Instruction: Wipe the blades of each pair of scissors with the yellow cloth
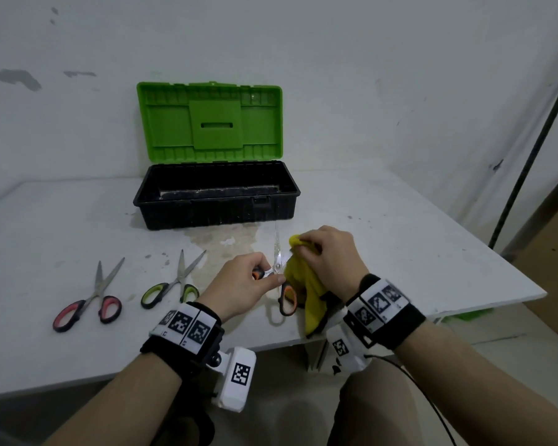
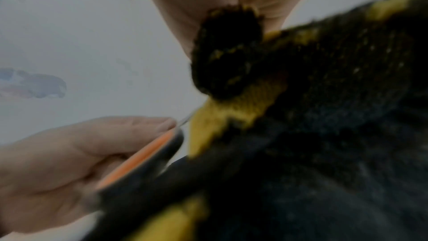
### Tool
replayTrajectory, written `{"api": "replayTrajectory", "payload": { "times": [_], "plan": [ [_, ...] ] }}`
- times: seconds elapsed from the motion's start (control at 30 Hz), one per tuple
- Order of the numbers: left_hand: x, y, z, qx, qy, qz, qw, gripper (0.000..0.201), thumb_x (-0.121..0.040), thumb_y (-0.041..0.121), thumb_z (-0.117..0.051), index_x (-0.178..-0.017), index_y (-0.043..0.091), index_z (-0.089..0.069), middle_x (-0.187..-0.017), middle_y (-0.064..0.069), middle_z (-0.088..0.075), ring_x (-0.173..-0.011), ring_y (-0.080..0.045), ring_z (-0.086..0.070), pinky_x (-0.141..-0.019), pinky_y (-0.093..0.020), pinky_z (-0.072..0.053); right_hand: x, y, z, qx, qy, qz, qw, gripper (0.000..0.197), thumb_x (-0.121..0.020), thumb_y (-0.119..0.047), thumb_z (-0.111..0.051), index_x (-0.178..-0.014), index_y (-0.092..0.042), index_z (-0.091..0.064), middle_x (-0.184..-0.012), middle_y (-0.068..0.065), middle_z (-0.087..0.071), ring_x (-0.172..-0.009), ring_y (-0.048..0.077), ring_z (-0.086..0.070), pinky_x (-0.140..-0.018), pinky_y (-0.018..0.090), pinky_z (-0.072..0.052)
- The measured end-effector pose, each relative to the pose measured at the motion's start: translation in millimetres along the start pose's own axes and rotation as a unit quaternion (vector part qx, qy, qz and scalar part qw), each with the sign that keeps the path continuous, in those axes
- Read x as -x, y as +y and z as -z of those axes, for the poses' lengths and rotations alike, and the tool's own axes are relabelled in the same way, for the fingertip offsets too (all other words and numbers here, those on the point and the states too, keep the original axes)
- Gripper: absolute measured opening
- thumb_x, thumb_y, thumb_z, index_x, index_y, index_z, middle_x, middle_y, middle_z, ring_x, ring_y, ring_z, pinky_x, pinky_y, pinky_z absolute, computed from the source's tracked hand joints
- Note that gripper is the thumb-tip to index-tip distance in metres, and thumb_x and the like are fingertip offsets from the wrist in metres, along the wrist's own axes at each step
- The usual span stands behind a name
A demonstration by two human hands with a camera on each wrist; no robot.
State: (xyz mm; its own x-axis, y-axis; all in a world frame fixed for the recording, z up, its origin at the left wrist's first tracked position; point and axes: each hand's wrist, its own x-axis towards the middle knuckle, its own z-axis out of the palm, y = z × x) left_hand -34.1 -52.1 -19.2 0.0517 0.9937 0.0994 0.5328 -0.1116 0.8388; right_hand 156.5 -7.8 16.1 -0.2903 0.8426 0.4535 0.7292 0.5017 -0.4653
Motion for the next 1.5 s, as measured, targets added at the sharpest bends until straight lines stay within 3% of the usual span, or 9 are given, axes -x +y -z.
{"api": "replayTrajectory", "payload": {
  "times": [0.2, 0.4, 0.57, 0.77, 0.87, 1.1, 1.23, 1.37, 1.5],
  "plan": [
    [2.0, -1.9, -0.4, 0.04, -0.012, 0.026, 0.999, 0.026, -0.087, 0.039, -0.073, -0.08, 0.017, -0.061, -0.063, 0.002, -0.053, -0.06, -0.015, -0.05, -0.062, -0.035, -0.046, -8.9, 10.6, 22.3, -0.013, 0.079, -0.03, 0.996, 0.012, -0.088, -0.027, -0.067, -0.093, -0.018, -0.074, -0.085, -0.001, -0.07, -0.079, 0.015, -0.06, -0.076, 0.027, -0.047],
    [-0.9, 3.2, -1.8, 0.049, -0.005, 0.016, 0.999, 0.028, -0.087, 0.037, -0.074, -0.08, 0.014, -0.06, -0.06, 0.002, -0.05, -0.057, -0.015, -0.049, -0.059, -0.035, -0.044, 23.2, -15.8, 2.9, -0.042, 0.004, 0.074, 0.996, 0.017, -0.083, -0.013, -0.07, -0.098, -0.02, -0.076, -0.085, -0.007, -0.062, -0.072, 0.0, -0.052, -0.07, 0.001, -0.036],
    [-1.3, 1.0, -1.1, 0.017, 0.0, -0.007, 1.0, 0.03, -0.084, 0.042, -0.075, -0.077, 0.017, -0.059, -0.061, 0.004, -0.05, -0.059, -0.016, -0.048, -0.063, -0.046, -0.049, 19.8, -14.2, -0.8, -0.029, -0.028, 0.057, 0.998, 0.021, -0.084, -0.011, -0.066, -0.1, -0.02, -0.076, -0.091, -0.002, -0.063, -0.08, 0.01, -0.058, -0.072, 0.003, -0.035],
    [1.3, -3.2, 0.3, 0.007, -0.005, 0.005, 1.0, 0.029, -0.086, 0.039, -0.074, -0.076, 0.018, -0.058, -0.06, 0.006, -0.048, -0.059, -0.015, -0.046, -0.063, -0.037, -0.046, -7.4, 8.1, 14.5, 0.009, 0.013, -0.033, 0.999, 0.016, -0.09, -0.022, -0.063, -0.1, -0.02, -0.075, -0.087, -0.001, -0.061, -0.084, 0.016, -0.056, -0.066, 0.013, -0.03],
    [0.8, -2.9, 1.2, 0.018, 0.005, 0.015, 1.0, 0.029, -0.086, 0.04, -0.074, -0.081, 0.014, -0.061, -0.064, 0.0, -0.052, -0.06, -0.016, -0.048, -0.063, -0.037, -0.045, -2.8, 2.5, 19.4, 0.0, 0.044, -0.005, 0.999, 0.015, -0.089, -0.025, -0.065, -0.098, -0.018, -0.075, -0.081, -0.002, -0.061, -0.075, 0.013, -0.054, -0.063, 0.009, -0.032],
    [-1.2, 2.9, -0.3, 0.028, -0.001, 0.004, 1.0, 0.032, -0.086, 0.039, -0.075, -0.081, 0.011, -0.06, -0.063, -0.001, -0.05, -0.058, -0.018, -0.049, -0.06, -0.038, -0.042, 24.3, -18.3, -3.3, -0.023, -0.025, 0.076, 0.997, 0.016, -0.09, -0.022, -0.065, -0.101, -0.022, -0.076, -0.083, -0.01, -0.054, -0.074, 0.005, -0.051, -0.065, 0.005, -0.033],
    [0.3, 2.4, 1.4, 0.033, -0.005, -0.001, 0.999, 0.029, -0.085, 0.039, -0.076, -0.076, 0.017, -0.059, -0.058, 0.003, -0.048, -0.056, -0.016, -0.047, -0.06, -0.038, -0.043, 13.2, -9.3, 0.0, -0.027, -0.001, 0.039, 0.999, 0.013, -0.088, -0.025, -0.067, -0.096, -0.021, -0.077, -0.078, -0.009, -0.054, -0.072, 0.006, -0.052, -0.063, 0.005, -0.034],
    [1.4, 4.0, 2.4, 0.027, -0.007, 0.003, 1.0, 0.028, -0.086, 0.037, -0.075, -0.074, 0.019, -0.057, -0.058, 0.005, -0.047, -0.056, -0.014, -0.045, -0.06, -0.037, -0.042, -2.6, 2.6, 12.9, -0.018, 0.025, -0.022, 0.999, 0.018, -0.087, -0.032, -0.068, -0.094, -0.018, -0.077, -0.077, -0.005, -0.062, -0.072, 0.011, -0.055, -0.065, 0.015, -0.039],
    [0.7, 3.0, 1.5, 0.052, -0.006, 0.026, 0.998, 0.027, -0.087, 0.036, -0.074, -0.076, 0.017, -0.057, -0.06, 0.002, -0.049, -0.056, -0.015, -0.046, -0.06, -0.036, -0.044, -4.3, 8.0, 24.0, -0.114, 0.034, -0.083, 0.989, 0.019, -0.092, -0.036, -0.059, -0.091, -0.024, -0.074, -0.08, -0.011, -0.07, -0.074, -0.001, -0.06, -0.067, 0.01, -0.044]
  ]
}}
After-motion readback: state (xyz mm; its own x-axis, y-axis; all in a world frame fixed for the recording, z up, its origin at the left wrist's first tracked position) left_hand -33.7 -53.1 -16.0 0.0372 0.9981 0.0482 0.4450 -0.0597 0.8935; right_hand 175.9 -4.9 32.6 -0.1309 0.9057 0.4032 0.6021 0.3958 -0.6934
